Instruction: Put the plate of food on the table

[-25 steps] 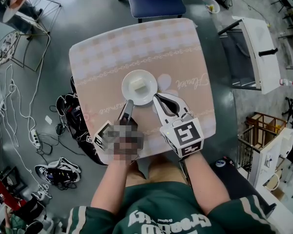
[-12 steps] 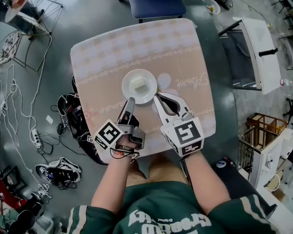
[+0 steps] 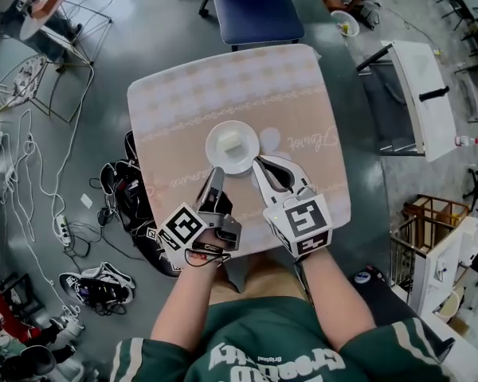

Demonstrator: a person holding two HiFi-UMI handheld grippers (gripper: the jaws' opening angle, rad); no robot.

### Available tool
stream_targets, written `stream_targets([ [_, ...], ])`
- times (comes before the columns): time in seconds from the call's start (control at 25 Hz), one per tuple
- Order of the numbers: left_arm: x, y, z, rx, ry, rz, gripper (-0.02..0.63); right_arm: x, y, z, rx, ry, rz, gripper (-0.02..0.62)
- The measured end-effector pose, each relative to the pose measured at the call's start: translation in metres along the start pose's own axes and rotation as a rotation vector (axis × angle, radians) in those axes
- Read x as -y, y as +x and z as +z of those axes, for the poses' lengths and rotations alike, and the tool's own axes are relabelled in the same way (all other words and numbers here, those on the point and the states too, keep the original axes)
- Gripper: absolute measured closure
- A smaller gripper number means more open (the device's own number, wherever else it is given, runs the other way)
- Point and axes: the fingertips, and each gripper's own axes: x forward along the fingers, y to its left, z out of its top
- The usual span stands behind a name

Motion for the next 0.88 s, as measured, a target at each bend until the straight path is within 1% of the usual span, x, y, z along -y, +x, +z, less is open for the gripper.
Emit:
stream_targets([
  [0.08,0.01,-0.005,0.002,0.001,0.021,-0.017,0.595,-0.004,-0.003,0.006,0.008,-0.008,0.0,0.581],
  [0.2,0.025,-0.013,0.006,0.006,0.052,-0.041,0.595,-0.008,-0.008,0.016,0.022,-0.022,-0.002,0.581],
  [0.4,0.045,-0.026,0.015,0.013,0.064,-0.075,0.597,-0.016,-0.016,0.034,0.044,-0.043,-0.013,0.581],
  [0.48,0.055,-0.032,0.017,0.009,0.082,-0.086,0.597,-0.022,-0.021,0.041,0.05,-0.048,-0.012,0.581],
  [0.56,0.066,-0.037,0.02,-0.003,0.106,-0.1,0.597,-0.028,-0.027,0.048,0.059,-0.052,-0.009,0.581],
  [0.72,0.089,-0.046,0.022,-0.046,0.137,-0.141,0.597,-0.042,-0.037,0.06,0.084,-0.015,0.005,0.581],
  [0.88,0.108,-0.059,0.026,-0.065,0.183,-0.182,0.597,-0.053,-0.044,0.071,0.1,-0.039,-0.005,0.581],
])
